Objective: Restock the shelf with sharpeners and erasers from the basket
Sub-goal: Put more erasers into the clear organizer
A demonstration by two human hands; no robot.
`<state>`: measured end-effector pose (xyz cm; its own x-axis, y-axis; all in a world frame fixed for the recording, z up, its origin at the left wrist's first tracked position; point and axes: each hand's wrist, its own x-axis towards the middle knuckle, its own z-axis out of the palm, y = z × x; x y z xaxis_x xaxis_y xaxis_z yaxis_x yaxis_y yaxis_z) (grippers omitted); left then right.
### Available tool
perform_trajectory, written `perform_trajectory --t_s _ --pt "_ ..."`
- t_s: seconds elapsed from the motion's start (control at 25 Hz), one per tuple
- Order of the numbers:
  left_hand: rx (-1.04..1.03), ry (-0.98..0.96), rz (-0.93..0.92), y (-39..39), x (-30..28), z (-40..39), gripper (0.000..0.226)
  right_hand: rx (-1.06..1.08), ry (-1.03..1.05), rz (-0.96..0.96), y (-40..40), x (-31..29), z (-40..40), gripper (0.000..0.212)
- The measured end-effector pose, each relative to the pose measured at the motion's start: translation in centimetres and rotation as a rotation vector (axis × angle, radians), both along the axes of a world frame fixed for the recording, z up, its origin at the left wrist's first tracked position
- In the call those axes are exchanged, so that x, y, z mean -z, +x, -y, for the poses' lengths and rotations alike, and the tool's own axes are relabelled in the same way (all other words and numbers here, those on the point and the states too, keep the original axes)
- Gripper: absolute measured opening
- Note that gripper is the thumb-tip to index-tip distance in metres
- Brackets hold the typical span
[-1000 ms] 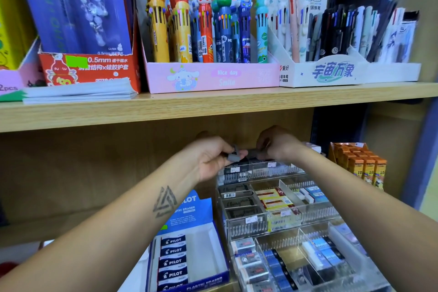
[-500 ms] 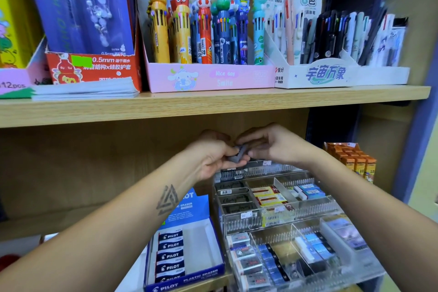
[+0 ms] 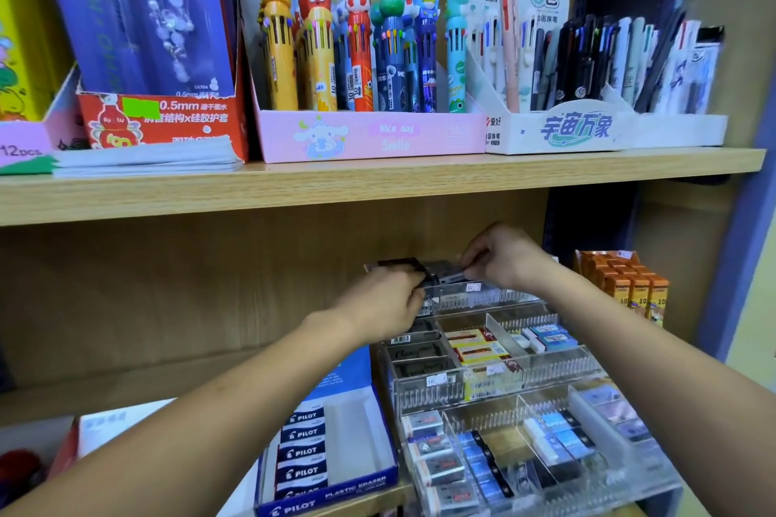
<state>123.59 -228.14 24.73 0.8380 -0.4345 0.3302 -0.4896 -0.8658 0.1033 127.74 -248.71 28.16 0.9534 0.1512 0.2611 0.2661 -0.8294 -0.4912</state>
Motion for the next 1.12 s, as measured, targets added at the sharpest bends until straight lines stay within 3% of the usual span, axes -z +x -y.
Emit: perform_trajectory --t_s 0.24,0.44,0.6,0.76,0.88,1.0,1.12 --pt "-0.018 0.037 0.072 0.7 0.7 -0.3 0.033 0.029 -0.034 -0.012 0.8 0.3 -1.5 0.013" --pt "-0.021 0.033 0.035 0.4 0.1 -0.2 0.039 0.065 -0.079 -0.016 -0.7 -0.1 -1.9 0.038" --pt "-0.033 -0.097 0.147 -2.7 -0.7 -0.8 0.044 0.062 0.04 0.148 -6.0 0.6 -3.8 0.041" --pt "-0.081 -0.206 0.2 -9.7 0.6 -3.3 0.029 -0.078 0.106 0.104 -14.1 1.9 -7.7 0.036" --pt "-0.189 -0.247 0.077 -16.1 3.6 -5.7 0.021 -0.119 0.055 0.07 -18.9 5.6 -11.3 0.029" --pt "-0.251 -0.109 -0.082 -20.3 8.8 -8.3 0.012 -0.204 -0.067 -0.024 -22.1 11.9 -14.9 0.034" --pt "-0.272 0.046 -0.254 -22.8 15.5 -10.0 0.023 -0.25 -0.164 -0.197 -23.6 19.2 -16.9 0.036"
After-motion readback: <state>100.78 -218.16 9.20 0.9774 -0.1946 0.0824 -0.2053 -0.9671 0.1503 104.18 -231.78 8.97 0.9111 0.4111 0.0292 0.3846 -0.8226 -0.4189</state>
